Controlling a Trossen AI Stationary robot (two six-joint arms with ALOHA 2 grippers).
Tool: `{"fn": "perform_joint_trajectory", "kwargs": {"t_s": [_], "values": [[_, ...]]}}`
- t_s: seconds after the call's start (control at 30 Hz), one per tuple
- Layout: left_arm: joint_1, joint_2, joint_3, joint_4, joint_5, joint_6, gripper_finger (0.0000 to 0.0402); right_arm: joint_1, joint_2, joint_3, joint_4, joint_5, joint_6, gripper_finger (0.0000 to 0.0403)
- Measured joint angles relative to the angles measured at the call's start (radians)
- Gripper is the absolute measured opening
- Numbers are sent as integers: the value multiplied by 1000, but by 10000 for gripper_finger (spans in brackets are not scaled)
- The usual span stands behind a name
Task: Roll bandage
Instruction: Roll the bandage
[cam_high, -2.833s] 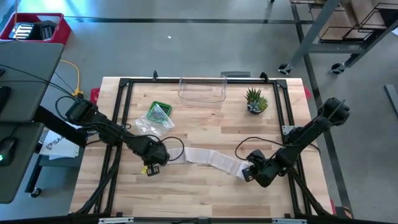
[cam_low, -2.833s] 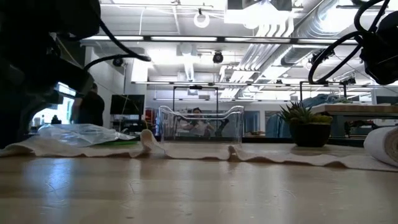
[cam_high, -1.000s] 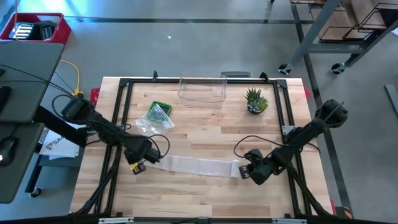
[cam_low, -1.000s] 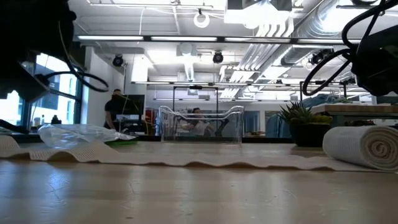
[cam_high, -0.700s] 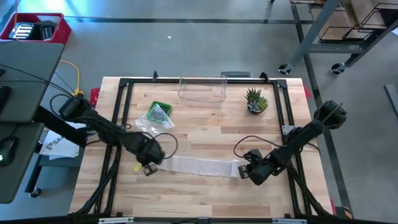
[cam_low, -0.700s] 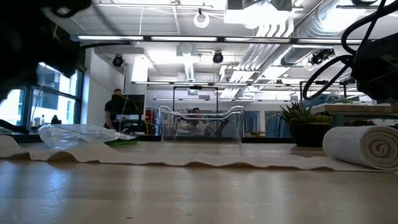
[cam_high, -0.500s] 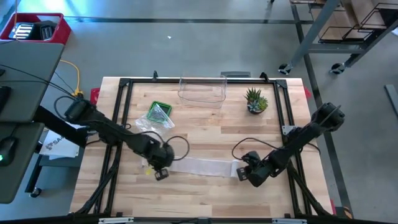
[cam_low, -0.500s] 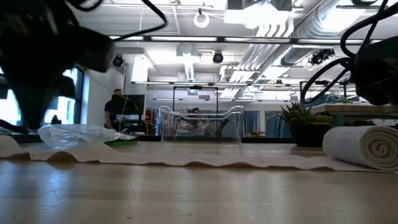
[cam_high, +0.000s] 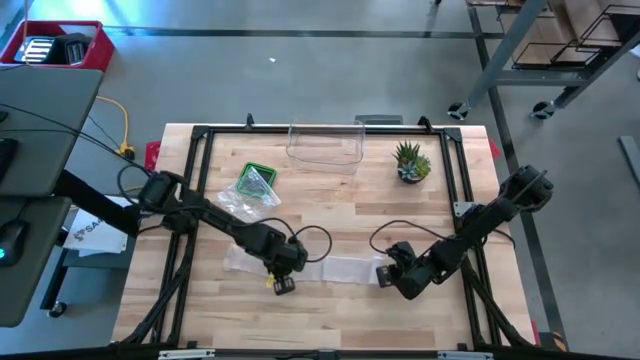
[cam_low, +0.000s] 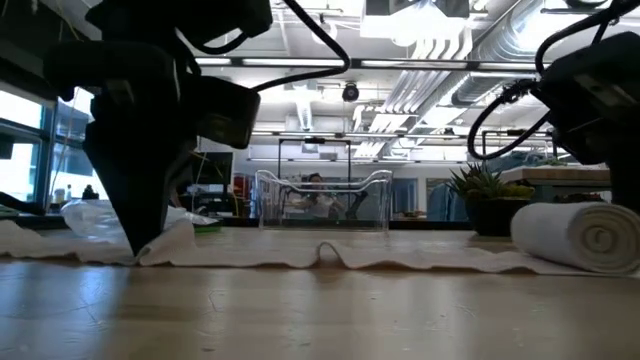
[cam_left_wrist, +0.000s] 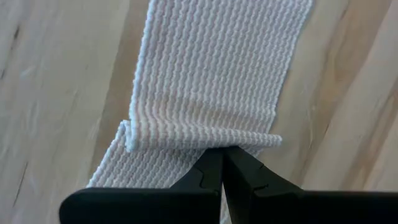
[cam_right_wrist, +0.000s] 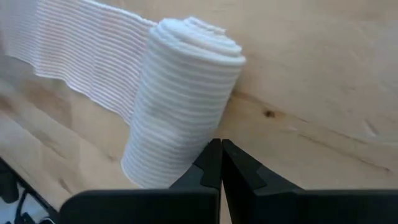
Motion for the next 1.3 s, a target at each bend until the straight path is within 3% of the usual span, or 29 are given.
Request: {"fn": "perform_joint_trajectory", "kwargs": {"t_s": [0.4,0.67,1.0,1.13,1.3], "values": [[-6,-26,-1,-284,-68,140,0,-19,-3,0,68,35,-42,0],[-5,-24,3,-306,-77,173,0,-83,-4,0,151,41,-157,0],[-6,-21,95,-397,-81,191,0,-105,-4,0,171,34,-203,0],[-5,-21,118,-344,-117,203,0,-105,-4,0,171,34,-207,0],[22,9,122,-87,-131,351,0,-105,-4,0,175,35,-210,0]]}}
